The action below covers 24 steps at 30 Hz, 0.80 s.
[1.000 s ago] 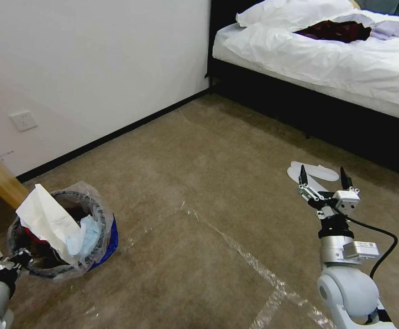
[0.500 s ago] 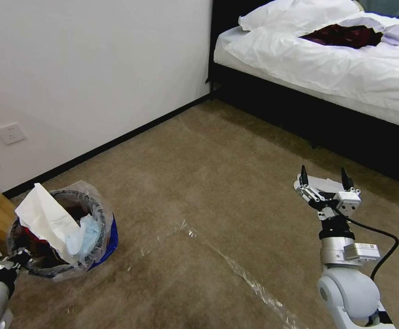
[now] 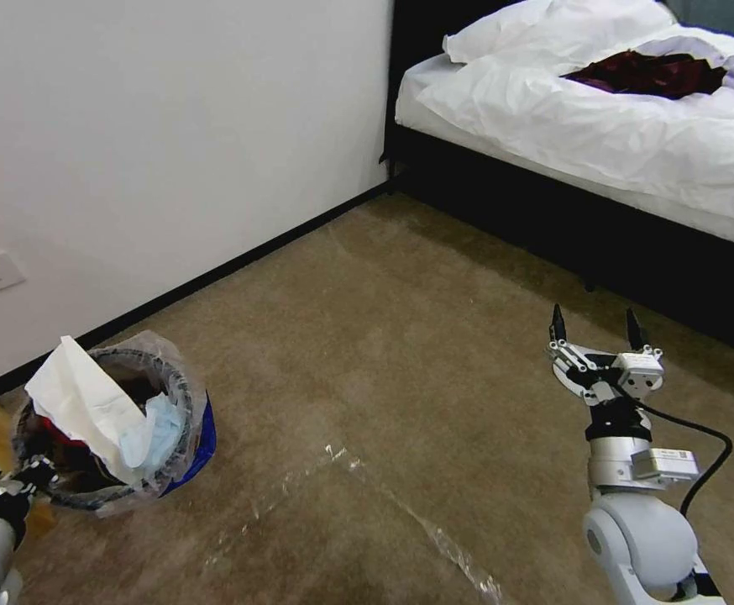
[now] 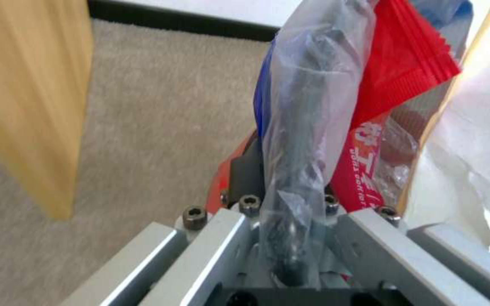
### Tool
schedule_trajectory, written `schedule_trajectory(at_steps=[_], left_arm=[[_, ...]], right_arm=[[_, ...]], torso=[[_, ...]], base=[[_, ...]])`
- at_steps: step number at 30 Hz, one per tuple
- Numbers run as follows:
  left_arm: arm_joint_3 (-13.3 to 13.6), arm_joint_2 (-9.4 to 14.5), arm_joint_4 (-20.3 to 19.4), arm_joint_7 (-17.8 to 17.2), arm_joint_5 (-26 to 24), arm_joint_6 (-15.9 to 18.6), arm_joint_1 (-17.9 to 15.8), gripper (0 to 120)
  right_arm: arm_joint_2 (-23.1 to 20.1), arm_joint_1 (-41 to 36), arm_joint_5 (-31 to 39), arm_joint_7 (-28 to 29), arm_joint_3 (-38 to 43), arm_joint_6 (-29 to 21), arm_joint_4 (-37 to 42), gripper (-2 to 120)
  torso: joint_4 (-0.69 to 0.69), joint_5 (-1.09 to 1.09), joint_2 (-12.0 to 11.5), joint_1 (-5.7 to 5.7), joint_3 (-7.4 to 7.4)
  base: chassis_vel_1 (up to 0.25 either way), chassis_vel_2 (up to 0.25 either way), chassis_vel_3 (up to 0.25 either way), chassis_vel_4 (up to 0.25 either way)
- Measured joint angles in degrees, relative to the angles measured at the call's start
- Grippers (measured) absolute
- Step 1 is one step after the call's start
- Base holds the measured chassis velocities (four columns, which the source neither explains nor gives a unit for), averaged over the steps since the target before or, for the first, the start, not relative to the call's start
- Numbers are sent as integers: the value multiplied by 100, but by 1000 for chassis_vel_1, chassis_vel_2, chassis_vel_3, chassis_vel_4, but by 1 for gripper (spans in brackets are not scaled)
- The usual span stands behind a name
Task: Pick up the trash bin and place the garbage on the floor into it.
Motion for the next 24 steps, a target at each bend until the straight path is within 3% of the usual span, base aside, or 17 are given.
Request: schedule_trajectory(at_steps=[12,24], left_arm=[[10,-11,-8,-3,-3,0,3,1],[-29,5,-91,-24,-167,131,34,1]], right_arm=[[3,13,26,0,-35,88,-14,100],[6,52,16,43,-47,156,-21,100]], torso=[[0,0,-1,1,2],[0,1,0,0,0]], base=[[-139,134,134,-123],[-2,4,5,-3]])
